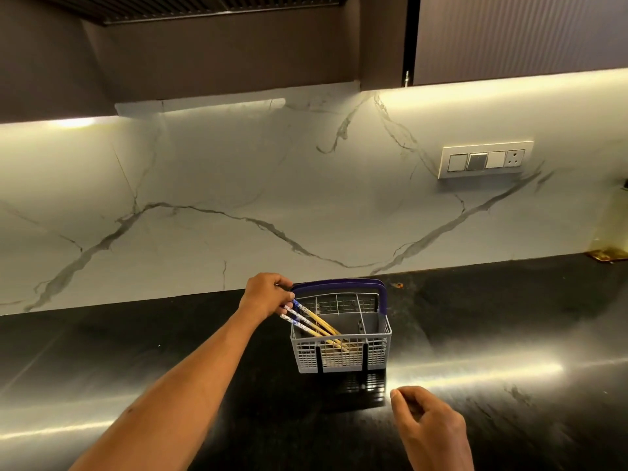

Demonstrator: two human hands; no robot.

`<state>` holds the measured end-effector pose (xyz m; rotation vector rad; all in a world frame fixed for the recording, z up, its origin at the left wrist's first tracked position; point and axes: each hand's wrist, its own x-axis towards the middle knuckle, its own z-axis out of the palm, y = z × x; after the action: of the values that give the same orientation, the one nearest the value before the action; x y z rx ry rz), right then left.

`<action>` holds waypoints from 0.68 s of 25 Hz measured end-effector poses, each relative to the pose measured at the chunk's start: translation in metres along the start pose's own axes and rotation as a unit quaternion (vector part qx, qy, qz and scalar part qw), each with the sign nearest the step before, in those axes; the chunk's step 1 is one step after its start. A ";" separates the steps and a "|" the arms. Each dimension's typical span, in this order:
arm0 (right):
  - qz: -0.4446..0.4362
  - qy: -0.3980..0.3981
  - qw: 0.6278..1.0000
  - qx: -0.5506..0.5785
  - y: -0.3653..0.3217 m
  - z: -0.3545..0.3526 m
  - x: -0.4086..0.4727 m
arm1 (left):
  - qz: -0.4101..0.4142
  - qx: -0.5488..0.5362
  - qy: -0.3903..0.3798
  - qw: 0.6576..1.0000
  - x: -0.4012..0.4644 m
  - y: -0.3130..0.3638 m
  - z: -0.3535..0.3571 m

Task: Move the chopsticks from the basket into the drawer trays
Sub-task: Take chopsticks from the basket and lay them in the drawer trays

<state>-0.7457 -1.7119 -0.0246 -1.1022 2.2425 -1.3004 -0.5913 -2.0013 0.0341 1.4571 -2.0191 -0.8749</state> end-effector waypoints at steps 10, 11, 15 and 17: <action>0.028 -0.004 1.000 0.013 0.004 -0.008 -0.009 | -0.046 0.009 -0.063 0.997 -0.015 0.000 -0.007; 0.029 -0.006 0.999 0.014 0.005 -0.009 -0.010 | -0.048 0.006 -0.067 0.997 -0.016 0.001 -0.008; 0.040 -0.013 0.999 0.017 0.006 -0.010 -0.011 | -0.042 0.017 -0.055 0.997 -0.017 0.000 -0.005; 0.039 -0.012 0.999 0.016 0.007 -0.009 -0.011 | -0.025 0.036 -0.043 0.998 -0.016 0.002 -0.007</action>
<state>-0.7472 -1.6959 -0.0263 -1.0041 2.2167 -1.2791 -0.5827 -1.9876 0.0402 1.5398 -2.1038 -0.9096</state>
